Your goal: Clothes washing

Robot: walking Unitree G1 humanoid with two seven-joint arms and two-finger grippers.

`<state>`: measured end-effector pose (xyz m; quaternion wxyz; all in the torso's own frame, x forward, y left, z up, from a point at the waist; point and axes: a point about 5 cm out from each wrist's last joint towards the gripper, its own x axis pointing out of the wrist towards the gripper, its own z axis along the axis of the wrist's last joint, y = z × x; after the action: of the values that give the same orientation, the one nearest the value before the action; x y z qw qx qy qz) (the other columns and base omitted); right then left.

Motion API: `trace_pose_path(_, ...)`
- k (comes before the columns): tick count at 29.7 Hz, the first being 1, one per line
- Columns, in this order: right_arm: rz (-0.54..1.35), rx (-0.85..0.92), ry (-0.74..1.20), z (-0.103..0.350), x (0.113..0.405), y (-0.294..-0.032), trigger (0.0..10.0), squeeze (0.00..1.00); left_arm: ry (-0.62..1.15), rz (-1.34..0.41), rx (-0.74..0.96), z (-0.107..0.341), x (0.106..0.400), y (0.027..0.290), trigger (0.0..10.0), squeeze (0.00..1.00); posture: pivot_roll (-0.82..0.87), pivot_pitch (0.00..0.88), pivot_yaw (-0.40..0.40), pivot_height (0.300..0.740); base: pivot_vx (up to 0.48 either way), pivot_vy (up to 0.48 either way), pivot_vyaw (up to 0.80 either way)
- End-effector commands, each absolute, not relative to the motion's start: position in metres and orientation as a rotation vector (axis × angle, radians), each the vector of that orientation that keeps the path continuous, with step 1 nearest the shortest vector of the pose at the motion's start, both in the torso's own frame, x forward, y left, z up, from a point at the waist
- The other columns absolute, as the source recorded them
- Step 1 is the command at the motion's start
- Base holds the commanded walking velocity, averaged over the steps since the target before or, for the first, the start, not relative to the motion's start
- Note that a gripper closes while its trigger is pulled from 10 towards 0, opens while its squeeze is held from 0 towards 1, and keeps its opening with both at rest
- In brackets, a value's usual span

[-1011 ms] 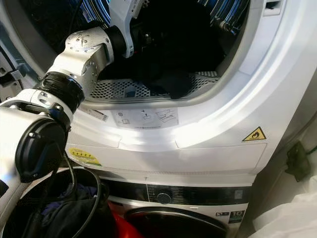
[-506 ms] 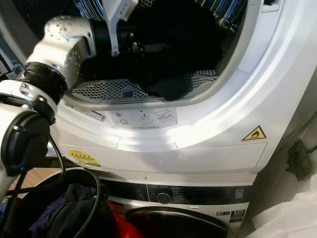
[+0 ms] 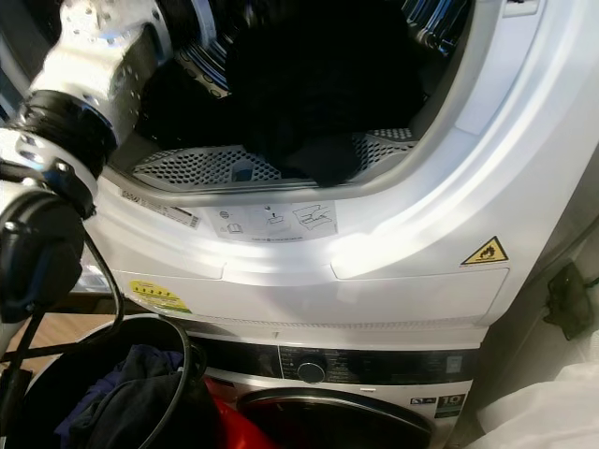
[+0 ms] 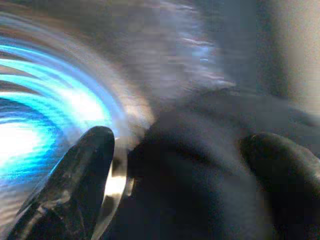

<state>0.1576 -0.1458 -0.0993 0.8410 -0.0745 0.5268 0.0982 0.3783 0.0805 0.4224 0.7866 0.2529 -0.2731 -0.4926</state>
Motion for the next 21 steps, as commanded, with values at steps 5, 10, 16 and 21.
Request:
trace_pose_path(5, 0.213, -0.128, 1.11, -0.101, 0.153, -0.137, 10.0, 0.0, -0.863, -1.12, 0.443, 0.468, 0.352, 0.095, 10.0, 0.0, 0.01, 0.0, 0.187, 0.74, 0.0, 0.0, 0.0)
trace_pose_path(10, 0.199, -0.107, 1.085, -0.099, 0.156, -0.137, 10.0, 0.0, -1.07, -1.135, 0.46, 0.489, 0.331, 0.094, 10.0, 0.0, 0.01, 0.0, 0.188, 0.74, 0.0, 0.0, 0.0)
trace_pose_path(16, 0.201, -0.102, 1.079, -0.098, 0.159, -0.136, 10.0, 0.0, -0.982, -1.35, 0.462, 0.466, 0.33, 0.09, 10.0, 0.0, 0.01, 0.0, 0.19, 0.74, 0.0, 0.0, 0.0)
trace_pose_path(21, 0.196, -0.097, 1.078, -0.098, 0.159, -0.136, 10.0, 0.0, -0.818, -1.55, 0.457, 0.433, 0.326, 0.091, 10.0, 0.0, 0.01, 0.0, 0.199, 0.74, 0.0, 0.0, 0.0)
